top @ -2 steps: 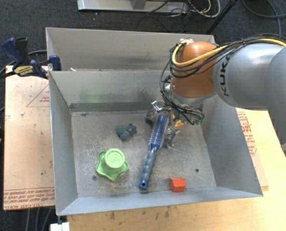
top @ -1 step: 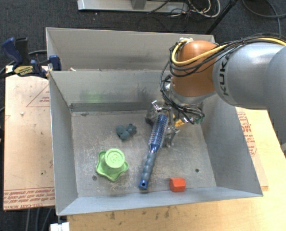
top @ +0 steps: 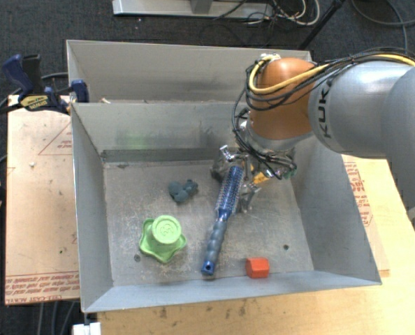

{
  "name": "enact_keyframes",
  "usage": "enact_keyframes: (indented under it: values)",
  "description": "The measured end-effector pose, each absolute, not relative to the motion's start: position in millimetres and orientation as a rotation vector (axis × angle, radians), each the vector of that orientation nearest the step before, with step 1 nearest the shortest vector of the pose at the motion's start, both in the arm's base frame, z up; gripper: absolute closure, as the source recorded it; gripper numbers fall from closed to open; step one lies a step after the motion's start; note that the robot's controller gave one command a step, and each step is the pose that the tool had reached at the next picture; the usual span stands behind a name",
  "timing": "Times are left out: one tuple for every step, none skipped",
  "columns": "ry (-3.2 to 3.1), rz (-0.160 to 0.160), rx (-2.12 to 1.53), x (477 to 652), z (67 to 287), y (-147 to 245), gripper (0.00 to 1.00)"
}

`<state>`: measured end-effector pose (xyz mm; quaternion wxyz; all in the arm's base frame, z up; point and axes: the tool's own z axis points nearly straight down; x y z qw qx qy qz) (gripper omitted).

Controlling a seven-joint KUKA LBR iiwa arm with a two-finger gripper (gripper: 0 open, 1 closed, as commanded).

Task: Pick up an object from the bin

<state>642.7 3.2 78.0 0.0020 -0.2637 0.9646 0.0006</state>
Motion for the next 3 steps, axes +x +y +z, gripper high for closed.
enact_keyframes:
  values:
    - [3.028, 0.002, -0.824, 643.6, 78.6, 3.6, 0.0]
    - [3.028, 0.003, -0.82, 644.4, 79.1, 4.1, 0.0]
    - [3.029, 0.002, -0.818, 644.9, 80.2, 3.9, 1.0]
